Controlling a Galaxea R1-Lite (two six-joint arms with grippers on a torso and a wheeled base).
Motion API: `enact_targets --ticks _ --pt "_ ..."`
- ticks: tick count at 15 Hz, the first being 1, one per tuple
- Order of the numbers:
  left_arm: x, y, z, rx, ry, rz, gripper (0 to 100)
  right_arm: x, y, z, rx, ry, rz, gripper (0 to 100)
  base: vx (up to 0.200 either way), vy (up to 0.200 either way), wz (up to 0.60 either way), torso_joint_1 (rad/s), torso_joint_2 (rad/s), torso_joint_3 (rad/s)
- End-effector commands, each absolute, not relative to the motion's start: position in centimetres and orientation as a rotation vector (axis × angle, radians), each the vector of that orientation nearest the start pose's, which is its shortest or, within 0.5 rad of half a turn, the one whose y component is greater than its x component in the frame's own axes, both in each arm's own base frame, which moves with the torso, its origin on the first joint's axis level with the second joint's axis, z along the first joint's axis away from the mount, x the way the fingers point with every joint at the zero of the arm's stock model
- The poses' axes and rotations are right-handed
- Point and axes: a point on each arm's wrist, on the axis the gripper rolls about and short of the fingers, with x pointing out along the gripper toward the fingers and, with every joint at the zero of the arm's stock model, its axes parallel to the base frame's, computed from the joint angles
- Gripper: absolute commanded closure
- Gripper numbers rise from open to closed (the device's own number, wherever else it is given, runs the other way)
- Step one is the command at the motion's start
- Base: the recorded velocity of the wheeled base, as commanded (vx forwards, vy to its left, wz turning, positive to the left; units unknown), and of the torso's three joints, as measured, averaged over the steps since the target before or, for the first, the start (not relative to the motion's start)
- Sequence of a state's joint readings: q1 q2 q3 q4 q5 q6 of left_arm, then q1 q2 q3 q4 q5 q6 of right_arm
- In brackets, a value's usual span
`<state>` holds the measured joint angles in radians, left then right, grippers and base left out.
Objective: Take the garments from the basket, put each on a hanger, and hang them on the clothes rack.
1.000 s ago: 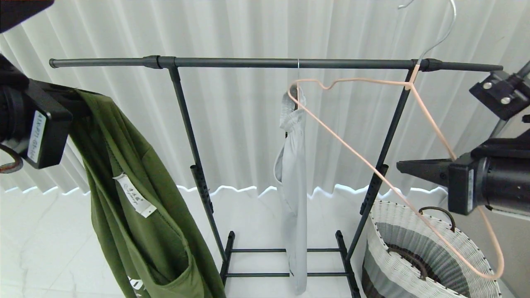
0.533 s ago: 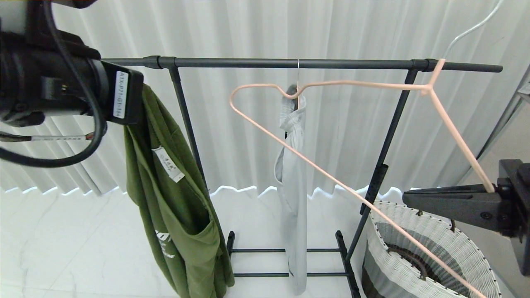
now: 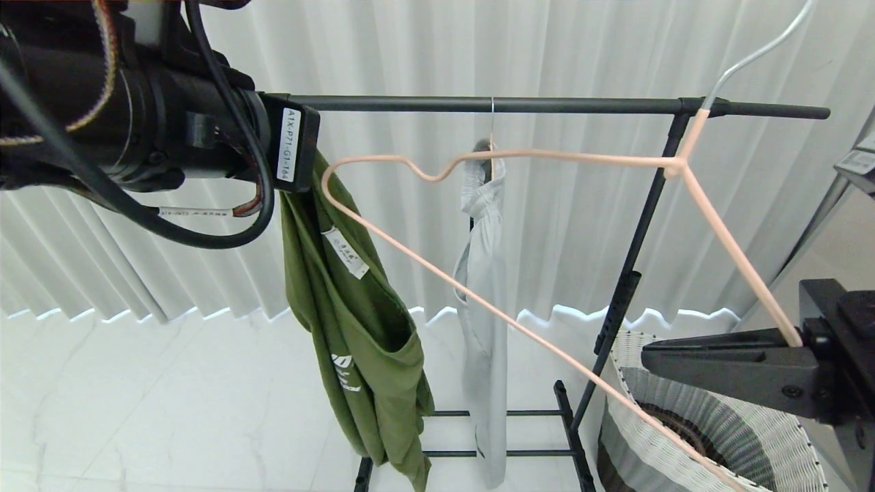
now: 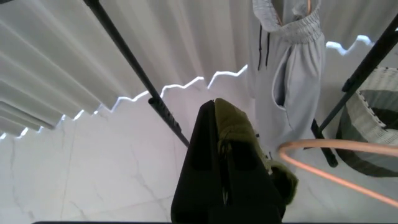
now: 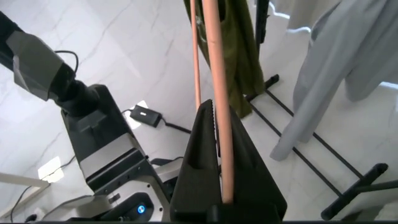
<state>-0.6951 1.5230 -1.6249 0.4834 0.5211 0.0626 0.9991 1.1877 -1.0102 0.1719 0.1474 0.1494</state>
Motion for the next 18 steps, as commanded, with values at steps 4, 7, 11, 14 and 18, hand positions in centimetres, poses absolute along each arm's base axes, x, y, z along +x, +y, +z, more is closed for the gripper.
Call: enact_targets --ticks 4,7,11,14,18 --pt "19.2 -15.7 35.7 0.287 0.299 -0.21 100 9.1 15.3 28.2 -0.035 0.444 1.115 100 0.0 0.0 0.0 0.0 0.0 0.0" --pt "19.8 -15.9 35.5 0.3 0.302 -0.146 100 9.1 15.3 28.1 -0.038 0.445 1.115 100 0.0 0.0 0.0 0.0 0.0 0.0" --pt "18.8 -16.8 36.0 0.296 0.278 -0.188 100 10.4 16.8 27.8 -0.022 0.421 1.09 100 0.0 0.0 0.0 0.0 0.0 0.0" --pt "18.3 -17.2 36.1 0.298 0.272 -0.215 100 11.7 18.0 27.7 -0.001 0.385 1.077 100 0.0 0.0 0.0 0.0 0.0 0.0" --pt "17.6 -17.6 36.3 0.293 0.259 -0.242 100 12.6 18.9 27.1 -0.01 0.406 1.054 100 0.0 0.0 0.0 0.0 0.0 0.0"
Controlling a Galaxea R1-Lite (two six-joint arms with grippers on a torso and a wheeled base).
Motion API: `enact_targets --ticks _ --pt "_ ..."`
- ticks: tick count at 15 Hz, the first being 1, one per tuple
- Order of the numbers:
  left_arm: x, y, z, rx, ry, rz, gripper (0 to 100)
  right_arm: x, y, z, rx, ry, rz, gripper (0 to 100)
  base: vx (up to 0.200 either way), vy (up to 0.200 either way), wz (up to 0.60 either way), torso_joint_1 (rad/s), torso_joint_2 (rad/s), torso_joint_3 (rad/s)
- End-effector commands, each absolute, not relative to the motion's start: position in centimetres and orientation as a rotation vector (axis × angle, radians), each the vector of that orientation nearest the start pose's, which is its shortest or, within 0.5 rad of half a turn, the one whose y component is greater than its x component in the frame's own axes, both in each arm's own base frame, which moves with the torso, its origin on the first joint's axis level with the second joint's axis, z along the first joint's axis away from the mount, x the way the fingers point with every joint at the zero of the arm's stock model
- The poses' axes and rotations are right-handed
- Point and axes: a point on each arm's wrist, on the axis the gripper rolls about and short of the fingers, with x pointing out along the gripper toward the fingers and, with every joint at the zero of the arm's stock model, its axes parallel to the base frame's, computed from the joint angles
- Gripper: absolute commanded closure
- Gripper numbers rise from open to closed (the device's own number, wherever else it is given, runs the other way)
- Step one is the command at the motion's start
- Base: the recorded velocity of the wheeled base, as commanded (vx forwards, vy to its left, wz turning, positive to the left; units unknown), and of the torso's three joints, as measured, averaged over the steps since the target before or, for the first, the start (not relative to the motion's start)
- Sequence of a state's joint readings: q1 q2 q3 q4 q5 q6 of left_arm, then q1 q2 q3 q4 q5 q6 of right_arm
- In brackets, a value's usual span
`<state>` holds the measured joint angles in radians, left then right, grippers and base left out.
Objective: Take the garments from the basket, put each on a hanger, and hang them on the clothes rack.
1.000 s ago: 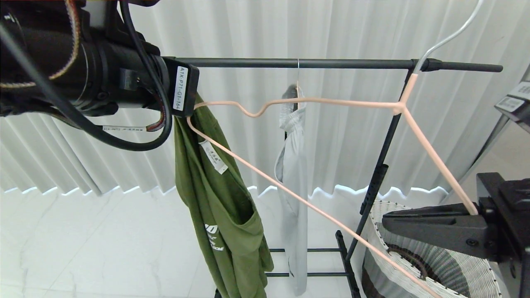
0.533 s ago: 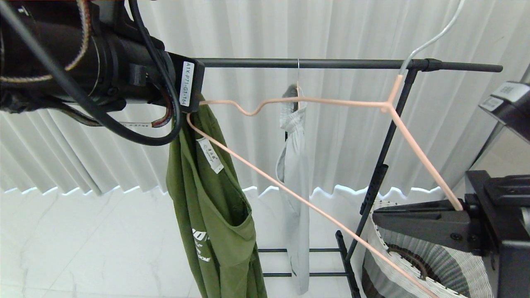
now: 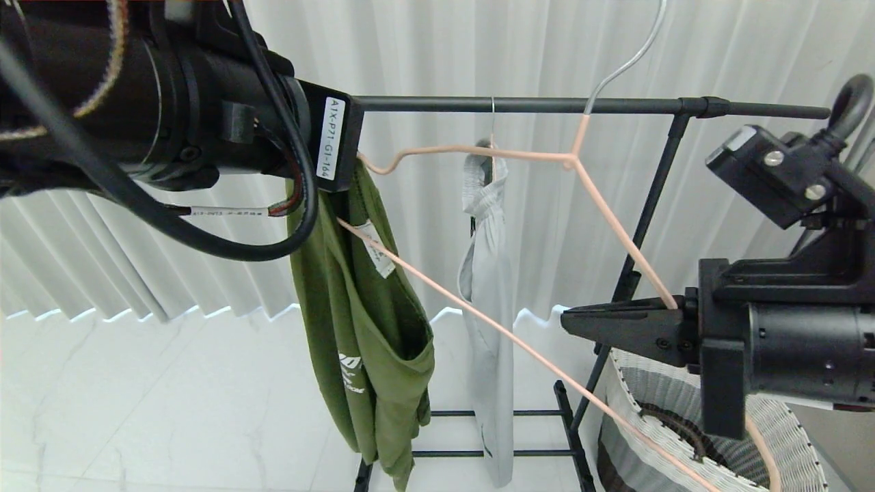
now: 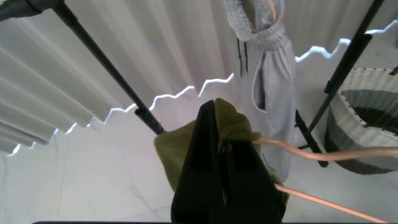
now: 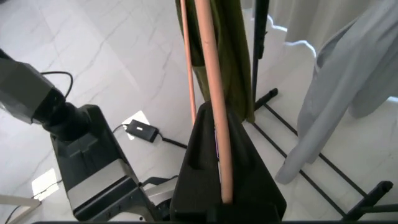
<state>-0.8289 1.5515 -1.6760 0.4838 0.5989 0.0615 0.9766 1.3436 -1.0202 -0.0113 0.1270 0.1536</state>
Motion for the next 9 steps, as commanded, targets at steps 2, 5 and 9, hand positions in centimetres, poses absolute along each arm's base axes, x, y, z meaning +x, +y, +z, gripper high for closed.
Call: enact_targets --ticks 2,5,9 --pt "17.5 -17.7 36.4 0.293 0.257 -0.248 100 13.3 19.6 26.9 -0.004 0.395 1.019 100 0.0 0.0 0.0 0.0 0.0 0.0" --pt "17.9 -17.1 36.8 0.283 0.248 -0.204 100 13.8 19.5 26.7 -0.009 0.392 0.947 100 0.0 0.0 0.0 0.0 0.0 0.0" --pt "18.9 -15.9 37.0 0.281 0.252 -0.117 100 14.8 17.8 27.2 0.011 0.363 0.835 100 0.0 0.0 0.0 0.0 0.0 0.0"
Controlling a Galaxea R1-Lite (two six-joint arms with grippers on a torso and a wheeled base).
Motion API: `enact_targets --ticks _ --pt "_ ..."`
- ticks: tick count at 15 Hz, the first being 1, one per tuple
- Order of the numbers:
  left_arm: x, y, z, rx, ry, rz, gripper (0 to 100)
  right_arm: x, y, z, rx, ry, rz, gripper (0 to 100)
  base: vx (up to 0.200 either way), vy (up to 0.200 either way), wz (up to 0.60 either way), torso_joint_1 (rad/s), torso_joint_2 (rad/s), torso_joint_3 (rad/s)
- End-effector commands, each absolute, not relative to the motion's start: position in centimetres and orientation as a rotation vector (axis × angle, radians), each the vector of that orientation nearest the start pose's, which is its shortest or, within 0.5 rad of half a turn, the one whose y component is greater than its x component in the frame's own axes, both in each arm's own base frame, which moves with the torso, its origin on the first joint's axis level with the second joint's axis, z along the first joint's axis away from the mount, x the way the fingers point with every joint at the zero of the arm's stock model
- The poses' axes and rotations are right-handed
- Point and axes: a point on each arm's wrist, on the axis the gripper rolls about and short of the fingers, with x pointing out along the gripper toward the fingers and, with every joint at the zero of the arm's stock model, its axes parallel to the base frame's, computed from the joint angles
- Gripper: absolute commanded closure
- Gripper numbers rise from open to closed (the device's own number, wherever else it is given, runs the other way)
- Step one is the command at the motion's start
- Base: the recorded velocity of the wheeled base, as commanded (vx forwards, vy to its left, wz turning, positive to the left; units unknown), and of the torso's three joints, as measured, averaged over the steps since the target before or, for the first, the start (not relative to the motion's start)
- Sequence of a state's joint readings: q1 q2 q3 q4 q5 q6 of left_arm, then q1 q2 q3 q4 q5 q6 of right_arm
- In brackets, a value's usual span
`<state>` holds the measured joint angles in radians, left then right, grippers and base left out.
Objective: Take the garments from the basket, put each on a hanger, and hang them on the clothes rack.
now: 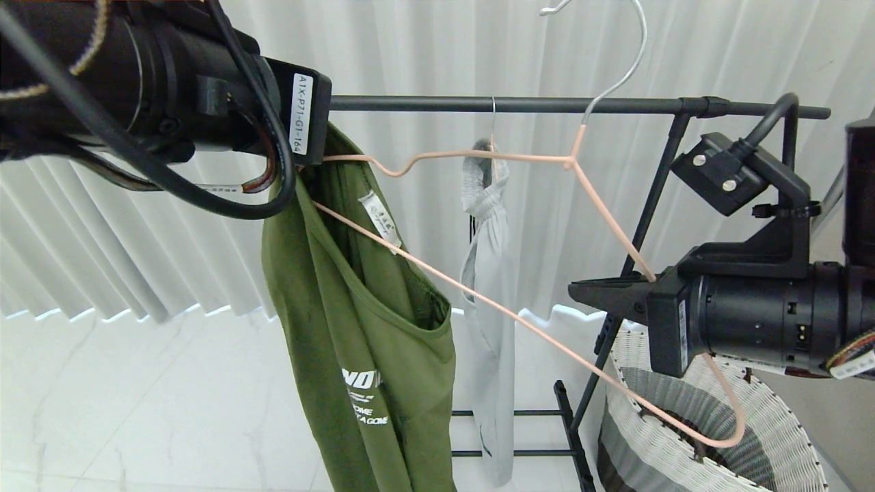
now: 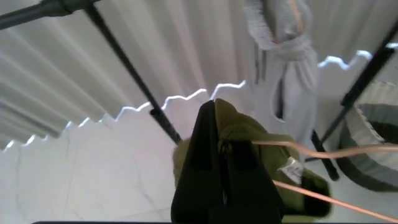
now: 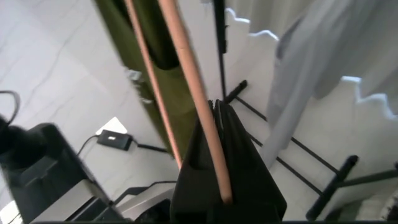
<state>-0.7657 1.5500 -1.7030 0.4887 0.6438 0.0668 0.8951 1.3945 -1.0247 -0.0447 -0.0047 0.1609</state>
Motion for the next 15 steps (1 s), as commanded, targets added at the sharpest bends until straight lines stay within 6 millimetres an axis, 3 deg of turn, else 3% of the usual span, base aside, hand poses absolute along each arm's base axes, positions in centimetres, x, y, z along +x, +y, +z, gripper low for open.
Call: enact_targets --ticks 1,5,8,15 --pt "18.9 -15.9 36.8 0.286 0.257 -0.117 100 15.2 17.5 27.3 0.013 0.358 0.815 100 0.0 0.0 0.0 0.0 0.0 0.0" --pt "18.5 -17.0 36.6 0.293 0.259 -0.162 100 15.4 17.5 27.7 0.026 0.338 0.813 100 0.0 0.0 0.0 0.0 0.0 0.0" --pt "18.1 -17.9 36.6 0.288 0.252 -0.199 100 14.3 18.3 27.6 0.014 0.349 0.882 100 0.0 0.0 0.0 0.0 0.0 0.0" --pt "17.4 -18.8 36.9 0.241 0.241 -0.237 100 16.5 21.7 27.2 0.015 0.337 0.894 100 0.0 0.0 0.0 0.0 0.0 0.0"
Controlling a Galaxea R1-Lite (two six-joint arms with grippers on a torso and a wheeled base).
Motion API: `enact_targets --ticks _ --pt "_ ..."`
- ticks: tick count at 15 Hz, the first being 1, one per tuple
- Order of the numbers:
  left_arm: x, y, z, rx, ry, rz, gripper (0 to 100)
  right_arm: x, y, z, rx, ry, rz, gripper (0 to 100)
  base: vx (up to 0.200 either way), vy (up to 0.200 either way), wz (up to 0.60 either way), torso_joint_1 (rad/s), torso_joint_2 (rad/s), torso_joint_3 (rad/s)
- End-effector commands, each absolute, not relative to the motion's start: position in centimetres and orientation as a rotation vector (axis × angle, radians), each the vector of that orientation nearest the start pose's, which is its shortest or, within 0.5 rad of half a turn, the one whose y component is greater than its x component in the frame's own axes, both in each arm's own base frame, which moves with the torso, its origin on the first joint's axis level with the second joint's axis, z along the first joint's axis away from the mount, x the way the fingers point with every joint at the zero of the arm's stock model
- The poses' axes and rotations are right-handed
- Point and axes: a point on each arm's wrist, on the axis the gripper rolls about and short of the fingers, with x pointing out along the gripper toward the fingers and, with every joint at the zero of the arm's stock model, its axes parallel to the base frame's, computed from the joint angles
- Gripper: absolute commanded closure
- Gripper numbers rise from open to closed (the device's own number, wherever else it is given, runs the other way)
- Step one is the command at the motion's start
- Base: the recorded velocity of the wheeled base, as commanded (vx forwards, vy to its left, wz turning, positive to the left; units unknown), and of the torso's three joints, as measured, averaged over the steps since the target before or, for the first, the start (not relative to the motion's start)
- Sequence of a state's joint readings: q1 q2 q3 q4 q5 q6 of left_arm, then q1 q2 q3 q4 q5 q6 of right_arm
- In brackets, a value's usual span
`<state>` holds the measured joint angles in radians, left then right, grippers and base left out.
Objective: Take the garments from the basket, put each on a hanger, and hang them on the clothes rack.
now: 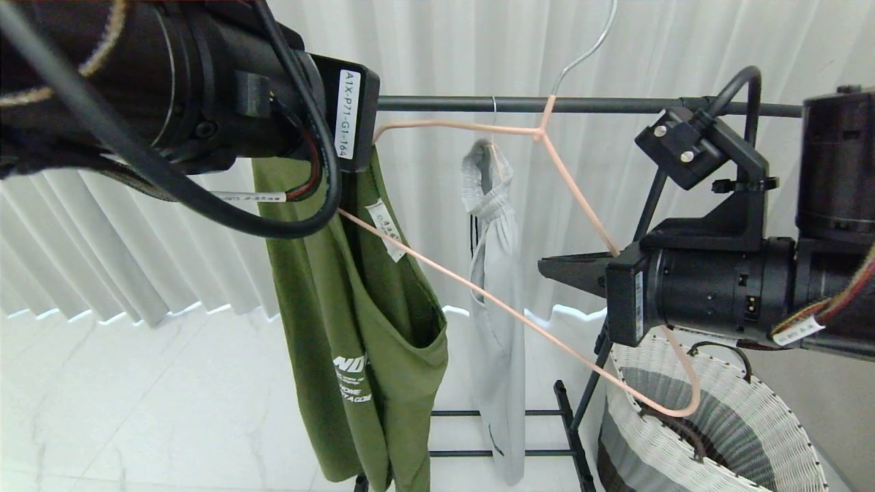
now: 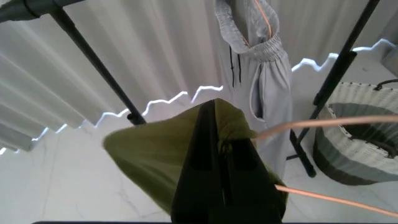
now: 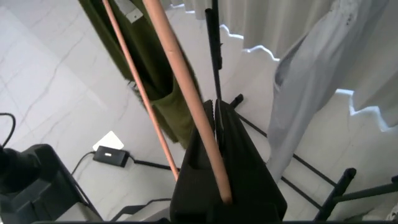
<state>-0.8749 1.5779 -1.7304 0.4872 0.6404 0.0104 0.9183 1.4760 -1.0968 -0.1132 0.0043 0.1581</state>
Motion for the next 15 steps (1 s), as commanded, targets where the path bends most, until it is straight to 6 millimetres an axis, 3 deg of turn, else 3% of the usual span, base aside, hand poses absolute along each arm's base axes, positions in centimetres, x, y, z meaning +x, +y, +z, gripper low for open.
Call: enact_targets --ticks 1,5,8,12,15 --pt "17.2 -19.0 36.9 0.234 0.24 -0.247 100 16.6 22.0 27.1 0.013 0.34 0.897 100 0.0 0.0 0.0 0.0 0.0 0.0" --pt "16.5 -19.8 37.2 0.205 0.233 -0.28 100 16.6 24.3 27.0 0.004 0.348 0.944 100 0.0 0.0 0.0 0.0 0.0 0.0" --pt "16.9 -19.6 37.9 0.178 0.216 -0.263 100 16.2 24.6 26.5 -0.013 0.369 0.952 100 0.0 0.0 0.0 0.0 0.0 0.0" --pt "19.1 -16.0 38.2 0.214 0.227 -0.109 100 16.3 21.8 27.5 -0.023 0.376 0.823 100 0.0 0.0 0.0 0.0 0.0 0.0" --pt "19.1 -15.2 38.1 0.255 0.246 -0.09 100 17.3 20.1 28.0 -0.005 0.363 0.751 100 0.0 0.0 0.0 0.0 0.0 0.0"
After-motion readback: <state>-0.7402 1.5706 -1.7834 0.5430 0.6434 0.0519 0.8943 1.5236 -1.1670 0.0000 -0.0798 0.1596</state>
